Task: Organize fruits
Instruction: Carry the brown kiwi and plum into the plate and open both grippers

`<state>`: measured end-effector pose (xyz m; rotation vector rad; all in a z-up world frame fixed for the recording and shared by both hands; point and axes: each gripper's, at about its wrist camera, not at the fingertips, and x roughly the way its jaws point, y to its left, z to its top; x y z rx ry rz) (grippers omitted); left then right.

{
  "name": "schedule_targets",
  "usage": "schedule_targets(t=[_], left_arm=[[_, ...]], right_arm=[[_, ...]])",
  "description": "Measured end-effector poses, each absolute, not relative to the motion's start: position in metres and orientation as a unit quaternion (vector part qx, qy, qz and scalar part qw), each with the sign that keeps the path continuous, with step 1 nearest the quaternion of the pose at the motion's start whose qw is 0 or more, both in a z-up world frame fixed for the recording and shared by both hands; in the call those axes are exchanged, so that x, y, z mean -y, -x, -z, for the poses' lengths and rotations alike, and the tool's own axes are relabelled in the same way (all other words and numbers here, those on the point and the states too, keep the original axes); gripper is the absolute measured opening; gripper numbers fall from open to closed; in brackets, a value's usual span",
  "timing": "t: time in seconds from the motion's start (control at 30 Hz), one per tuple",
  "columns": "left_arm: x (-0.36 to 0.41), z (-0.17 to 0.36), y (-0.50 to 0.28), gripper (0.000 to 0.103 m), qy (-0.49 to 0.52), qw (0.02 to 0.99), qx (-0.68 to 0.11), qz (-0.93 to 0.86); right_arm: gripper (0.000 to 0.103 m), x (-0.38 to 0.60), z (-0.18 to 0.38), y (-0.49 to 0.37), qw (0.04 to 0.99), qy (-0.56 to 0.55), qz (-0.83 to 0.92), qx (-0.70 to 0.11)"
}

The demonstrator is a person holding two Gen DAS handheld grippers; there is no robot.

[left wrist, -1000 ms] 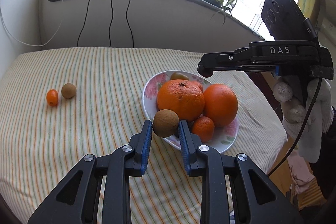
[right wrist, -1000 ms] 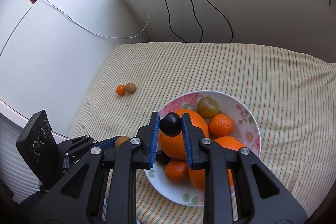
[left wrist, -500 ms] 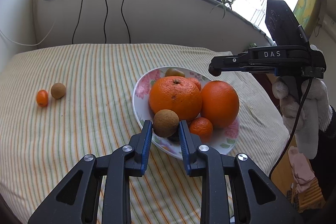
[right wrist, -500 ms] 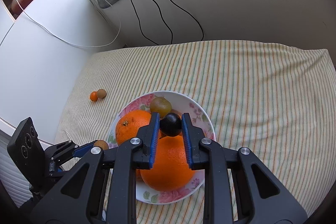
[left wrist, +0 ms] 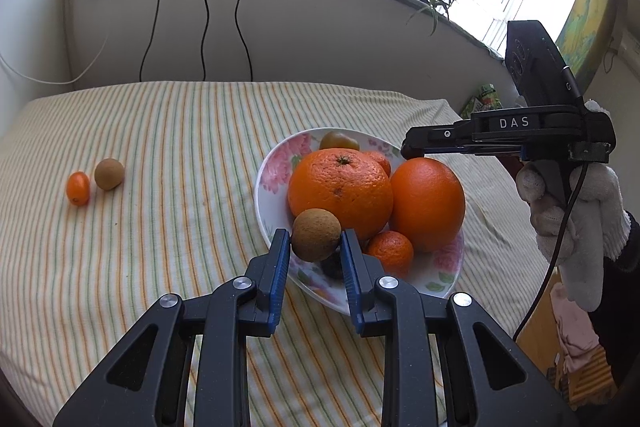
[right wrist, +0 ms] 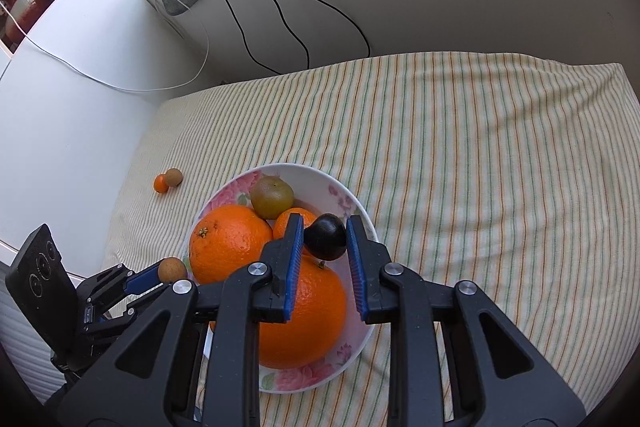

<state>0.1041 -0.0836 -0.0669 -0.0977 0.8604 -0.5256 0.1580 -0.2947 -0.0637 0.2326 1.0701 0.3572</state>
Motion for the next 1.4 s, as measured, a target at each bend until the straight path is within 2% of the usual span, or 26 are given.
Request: schedule_targets(t=[0.13, 0.27, 0.3, 0.37, 0.43, 0.63, 0.83, 0.9, 1.03, 1.1, 1.4], left_arm=[[0.083, 0.067, -0.105, 0.025, 0.046, 0.875, -0.413, 0.250], [0.083, 0.066, -0.105, 0.039, 0.047, 0.876, -0.410, 0.249], [0.083, 0.066, -0.105, 0.043, 0.047, 0.876, -0.410, 0.248], [0.082, 0.066, -0.105, 0.047, 0.048, 0.877, -0.409, 0.247], [0.082, 0.066, -0.104, 0.047, 0.048, 0.877, -0.410, 0.247], [0.082, 0.067, -0.104, 0.047, 0.048, 0.877, -0.411, 0.246], [0.081, 0.066, -0.102, 0.047, 0.046, 0.878, -0.408, 0.244], [0.082, 0.065, -0.102, 0.051, 0.045, 0.879, -0.407, 0.243], [0.078, 0.064, -0.102, 0.053, 0.045, 0.880, -0.405, 0.242], [0.077, 0.064, -0.101, 0.057, 0.045, 0.881, -0.404, 0.241], [0.069, 0.063, -0.099, 0.057, 0.048, 0.884, -0.402, 0.233]], right_arm=[[0.024, 0.296, 0.066, -0.158, 0.838, -0.115, -0.167, -0.507], [0.024, 0.297, 0.066, -0.159, 0.837, -0.117, -0.167, -0.509], [0.026, 0.297, 0.067, -0.159, 0.836, -0.117, -0.167, -0.509], [0.034, 0.296, 0.066, -0.158, 0.836, -0.119, -0.167, -0.509], [0.043, 0.296, 0.065, -0.158, 0.837, -0.119, -0.166, -0.507], [0.055, 0.294, 0.061, -0.155, 0.840, -0.119, -0.165, -0.503], [0.061, 0.290, 0.058, -0.153, 0.844, -0.112, -0.166, -0.497], [0.063, 0.287, 0.056, -0.151, 0.846, -0.108, -0.168, -0.495], [0.065, 0.279, 0.053, -0.148, 0.849, -0.094, -0.169, -0.492], [0.066, 0.276, 0.052, -0.148, 0.850, -0.088, -0.171, -0.490], [0.067, 0.260, 0.044, -0.147, 0.861, -0.059, -0.177, -0.473]])
